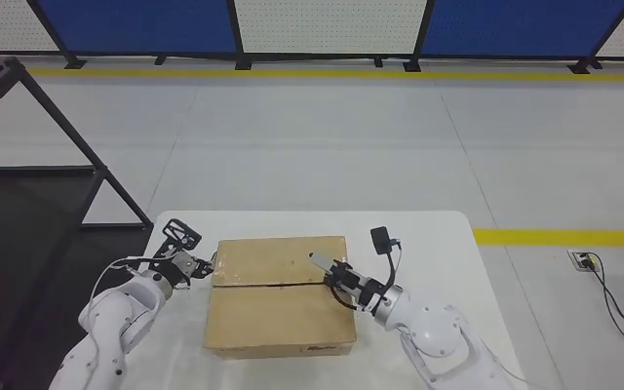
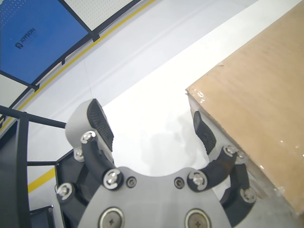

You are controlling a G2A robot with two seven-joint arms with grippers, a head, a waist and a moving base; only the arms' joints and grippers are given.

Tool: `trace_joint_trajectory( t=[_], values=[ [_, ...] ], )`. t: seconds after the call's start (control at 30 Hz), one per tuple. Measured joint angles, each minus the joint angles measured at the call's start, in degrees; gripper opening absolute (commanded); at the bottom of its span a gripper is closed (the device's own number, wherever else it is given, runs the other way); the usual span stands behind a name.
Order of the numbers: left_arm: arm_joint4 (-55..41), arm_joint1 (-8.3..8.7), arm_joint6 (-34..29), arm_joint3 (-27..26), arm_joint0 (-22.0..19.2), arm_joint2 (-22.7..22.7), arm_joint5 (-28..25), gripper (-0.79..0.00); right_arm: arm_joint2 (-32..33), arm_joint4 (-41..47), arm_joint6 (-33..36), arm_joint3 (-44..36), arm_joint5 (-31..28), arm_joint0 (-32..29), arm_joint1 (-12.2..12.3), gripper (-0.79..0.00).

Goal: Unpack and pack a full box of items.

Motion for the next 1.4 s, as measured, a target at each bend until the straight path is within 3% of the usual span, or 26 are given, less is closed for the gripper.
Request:
trace_joint_trajectory(
  t=[0.6, 1.4],
  values=[
    [0.18, 0.03, -0.2, -4.75, 2.1, 1.64, -1.76, 0.0, 5.04, 0.46, 2.86, -3.43, -1.24, -4.88, 1.13, 0.0],
    [-1.7, -1.34, 0.0, -1.54, -3.64, 7.72, -1.8, 0.0, 8.0, -3.22, 2.52, -7.05, -0.14, -8.65, 2.11, 0.0]
  ],
)
